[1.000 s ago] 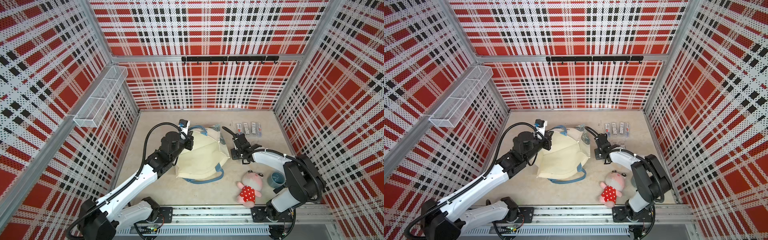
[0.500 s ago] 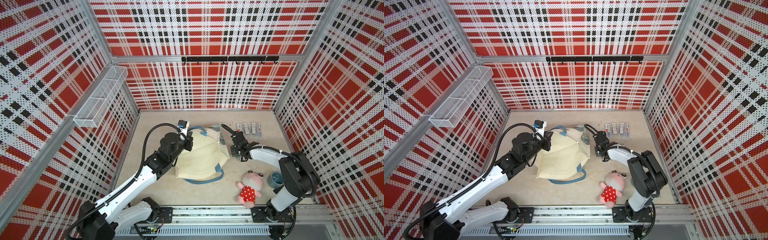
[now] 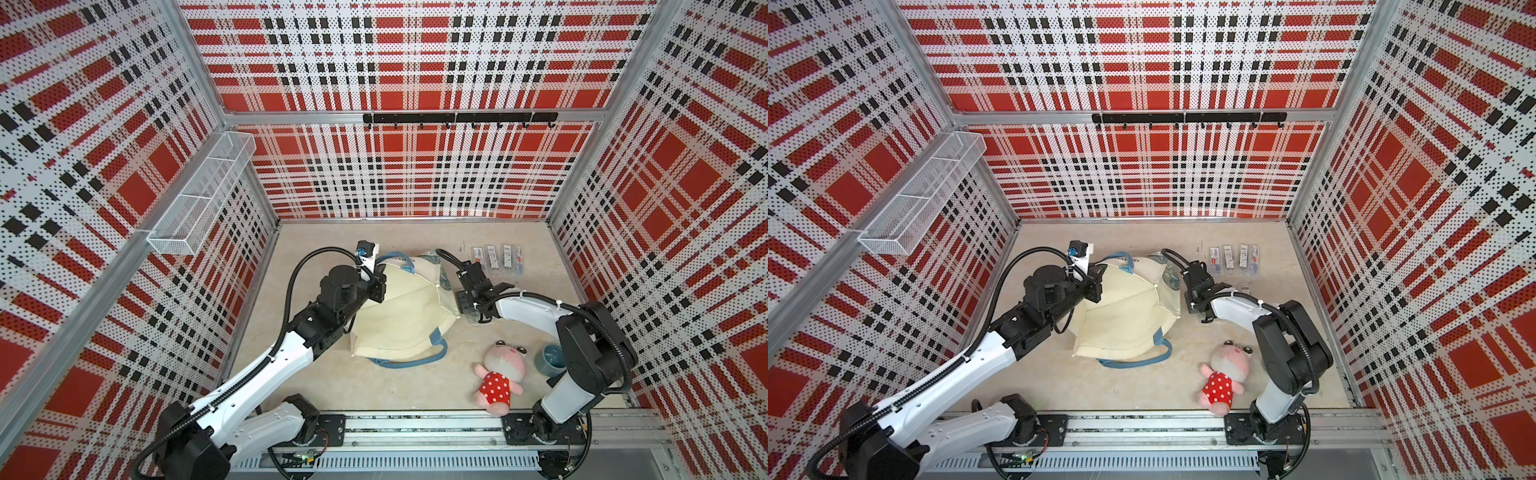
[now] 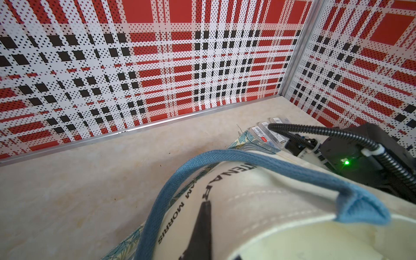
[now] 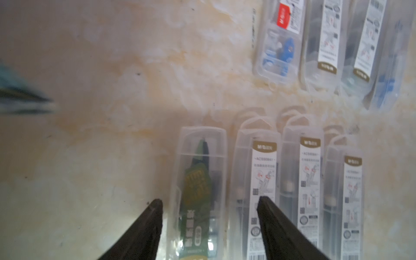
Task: Take out the compass set from the canvas bag
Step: Place the compass set at the center of the board, then adjust the compass set at the center of the board, then pick up the canvas bag from the center of the board.
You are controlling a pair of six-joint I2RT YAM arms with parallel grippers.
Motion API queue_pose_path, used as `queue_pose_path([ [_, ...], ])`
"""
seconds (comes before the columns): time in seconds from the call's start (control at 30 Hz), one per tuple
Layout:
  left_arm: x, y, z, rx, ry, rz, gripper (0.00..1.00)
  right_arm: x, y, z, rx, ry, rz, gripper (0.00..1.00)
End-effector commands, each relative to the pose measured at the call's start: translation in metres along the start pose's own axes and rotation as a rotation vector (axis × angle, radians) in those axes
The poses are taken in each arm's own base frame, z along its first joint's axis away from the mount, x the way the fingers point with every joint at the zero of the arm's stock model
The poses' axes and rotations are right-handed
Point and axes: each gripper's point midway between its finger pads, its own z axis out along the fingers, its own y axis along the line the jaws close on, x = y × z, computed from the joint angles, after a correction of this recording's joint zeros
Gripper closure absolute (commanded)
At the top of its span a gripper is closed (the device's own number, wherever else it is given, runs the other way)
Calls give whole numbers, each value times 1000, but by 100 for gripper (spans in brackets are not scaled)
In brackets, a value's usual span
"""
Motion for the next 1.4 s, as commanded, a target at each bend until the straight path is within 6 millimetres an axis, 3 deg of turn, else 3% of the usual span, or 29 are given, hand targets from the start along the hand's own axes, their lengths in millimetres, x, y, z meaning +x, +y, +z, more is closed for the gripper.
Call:
queue_pose_path([
  [0.0, -14, 0, -4, 10, -58, -23, 100, 2, 0, 11, 63, 23, -63, 25],
  [0.33, -15, -1, -7, 17, -61, -22, 100, 20, -35, 20, 205, 69, -79, 27],
  [0.73, -13, -4, -7, 20, -58, -39, 100, 26, -78, 14, 250, 82, -14, 28],
  [0.8, -15, -5, -6, 17, -60, -61, 100, 18, -73, -7, 204, 76, 26, 28],
  [0.9, -16, -3, -1, 2, -51, -142, 100, -2, -53, -70, 48, -44, 133, 29],
  [1.03, -26, 15, 8, -109, -50, -336, 100, -16, -21, -161, -278, -241, 397, 40],
  [1.1, -33, 23, 13, -174, -42, -460, 100, -19, 0, -193, -458, -312, 535, 43],
  [1.23, -52, 15, 24, -172, -30, -643, 100, -24, 32, -228, -691, -335, 668, 44],
  [1.37, -60, 11, 28, -158, -28, -734, 100, -21, 62, -238, -794, -345, 681, 44],
])
